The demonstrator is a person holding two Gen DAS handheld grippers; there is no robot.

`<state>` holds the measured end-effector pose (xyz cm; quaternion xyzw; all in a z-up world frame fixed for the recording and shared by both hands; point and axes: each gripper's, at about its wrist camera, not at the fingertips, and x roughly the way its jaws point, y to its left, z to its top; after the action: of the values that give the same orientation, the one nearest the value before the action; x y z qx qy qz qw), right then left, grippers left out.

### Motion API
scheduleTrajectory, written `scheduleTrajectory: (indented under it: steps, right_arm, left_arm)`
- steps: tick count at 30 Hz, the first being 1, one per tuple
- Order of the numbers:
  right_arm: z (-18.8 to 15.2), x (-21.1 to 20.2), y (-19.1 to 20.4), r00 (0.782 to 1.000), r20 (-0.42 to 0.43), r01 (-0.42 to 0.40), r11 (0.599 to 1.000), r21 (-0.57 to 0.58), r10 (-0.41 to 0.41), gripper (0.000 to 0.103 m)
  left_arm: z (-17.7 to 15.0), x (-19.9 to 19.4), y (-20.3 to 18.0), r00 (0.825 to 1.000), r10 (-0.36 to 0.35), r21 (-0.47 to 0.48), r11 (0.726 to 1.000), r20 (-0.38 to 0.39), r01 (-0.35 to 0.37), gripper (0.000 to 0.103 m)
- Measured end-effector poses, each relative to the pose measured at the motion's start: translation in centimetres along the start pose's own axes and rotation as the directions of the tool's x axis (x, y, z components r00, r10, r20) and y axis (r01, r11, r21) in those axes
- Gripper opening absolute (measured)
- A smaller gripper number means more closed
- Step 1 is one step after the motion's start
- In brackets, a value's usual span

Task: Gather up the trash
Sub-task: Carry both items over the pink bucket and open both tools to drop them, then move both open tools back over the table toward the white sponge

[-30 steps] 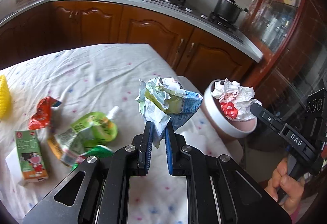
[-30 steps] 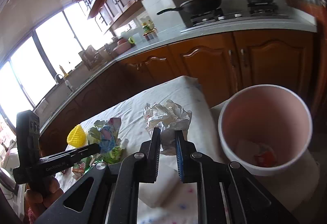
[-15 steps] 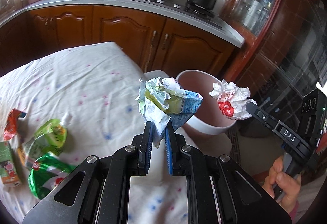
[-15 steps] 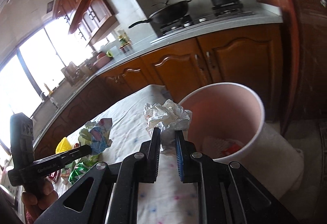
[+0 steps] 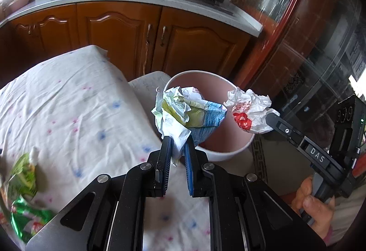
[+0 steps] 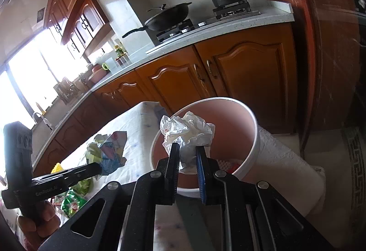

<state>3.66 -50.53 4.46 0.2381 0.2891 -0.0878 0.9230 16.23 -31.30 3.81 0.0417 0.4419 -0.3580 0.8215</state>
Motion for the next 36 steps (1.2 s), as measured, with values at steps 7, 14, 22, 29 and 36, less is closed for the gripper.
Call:
scheduleTrajectory:
  steps: [7, 14, 22, 29, 36]
  right_arm:
    - [0.7, 1.6, -1.1, 0.999, -0.034, 0.033, 0.999, -0.001, -0.033, 0.014]
    - [1.1, 3.1, -1.9, 0.996, -0.071, 0.062, 0.998, -0.002, -0.062, 0.016]
    - [1.3, 3.5, -3.4, 0.995, -0.084, 0.064, 0.996, 0.06, -0.059, 0.028]
    - [1.1, 3.0, -3.4, 0.996, -0.079, 0.053, 0.996, 0.075, -0.048, 0.043]
    - [1.1, 2.2, -2.4, 0.999, -0.044, 0.022, 0.997, 0.073, -0.019, 0.071]
  left_arm:
    - [1.7, 3.2, -2.1, 0.999, 0.016, 0.054, 0.998, -0.045, -0.014, 0.011]
    - [2.4, 6.2, -2.7, 0.994, 0.026, 0.072, 0.997, -0.106, -0.018, 0.012]
    - [2.3, 7.6, -2.7, 0.991, 0.024, 0.059, 0.998, -0.133, -0.016, 0.026]
    - [1.6, 6.2, -1.8, 0.994, 0.005, 0.02, 1.0, -0.108, -0.003, 0.037]
    - [0.1, 2.8, -0.1, 1.0, 0.013, -0.019, 1.0, -0.027, -0.013, 0.05]
